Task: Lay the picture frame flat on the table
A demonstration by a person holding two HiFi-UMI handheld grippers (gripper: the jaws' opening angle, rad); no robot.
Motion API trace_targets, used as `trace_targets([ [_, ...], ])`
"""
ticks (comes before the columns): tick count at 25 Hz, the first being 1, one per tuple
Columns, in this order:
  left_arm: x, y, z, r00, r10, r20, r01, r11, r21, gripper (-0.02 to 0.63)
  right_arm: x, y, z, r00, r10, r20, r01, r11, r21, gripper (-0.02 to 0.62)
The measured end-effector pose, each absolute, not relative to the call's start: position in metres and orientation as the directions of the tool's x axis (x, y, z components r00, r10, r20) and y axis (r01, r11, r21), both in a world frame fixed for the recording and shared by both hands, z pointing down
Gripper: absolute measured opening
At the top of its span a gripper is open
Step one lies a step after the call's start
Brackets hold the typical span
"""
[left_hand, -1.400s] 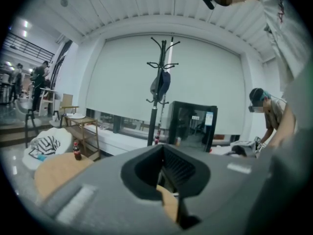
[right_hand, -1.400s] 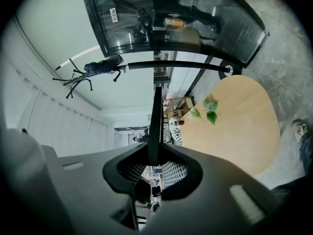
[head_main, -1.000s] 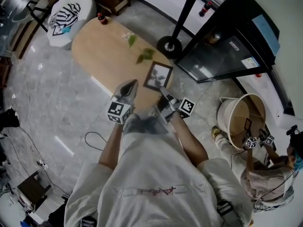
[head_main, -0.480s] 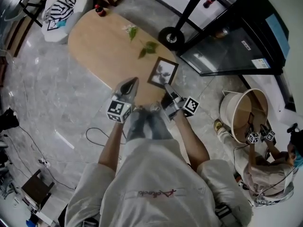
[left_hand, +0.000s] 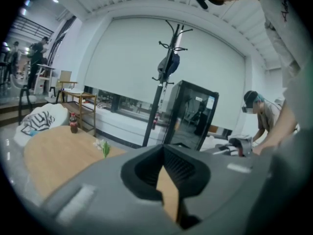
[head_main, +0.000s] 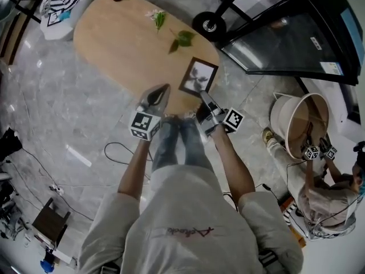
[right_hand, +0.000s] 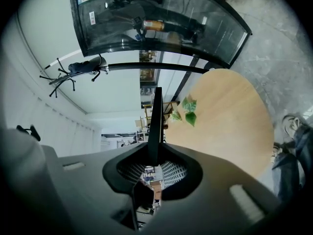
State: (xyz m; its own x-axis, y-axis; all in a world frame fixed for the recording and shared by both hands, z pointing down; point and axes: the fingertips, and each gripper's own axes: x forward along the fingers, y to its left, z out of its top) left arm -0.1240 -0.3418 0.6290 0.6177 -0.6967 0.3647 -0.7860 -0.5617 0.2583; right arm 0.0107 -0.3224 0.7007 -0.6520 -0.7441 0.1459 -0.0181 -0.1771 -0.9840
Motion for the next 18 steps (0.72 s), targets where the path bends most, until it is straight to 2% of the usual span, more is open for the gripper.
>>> trace_targets([
  [18,-0.132,-0.295,0.739,0.615,-0.657,0.436,-0.789,-0.508,0.346,0.000,-0.013,-0.258,0.801,-0.681,-0.696,0.229,-0.036,-0.280,-0.959,0.075],
])
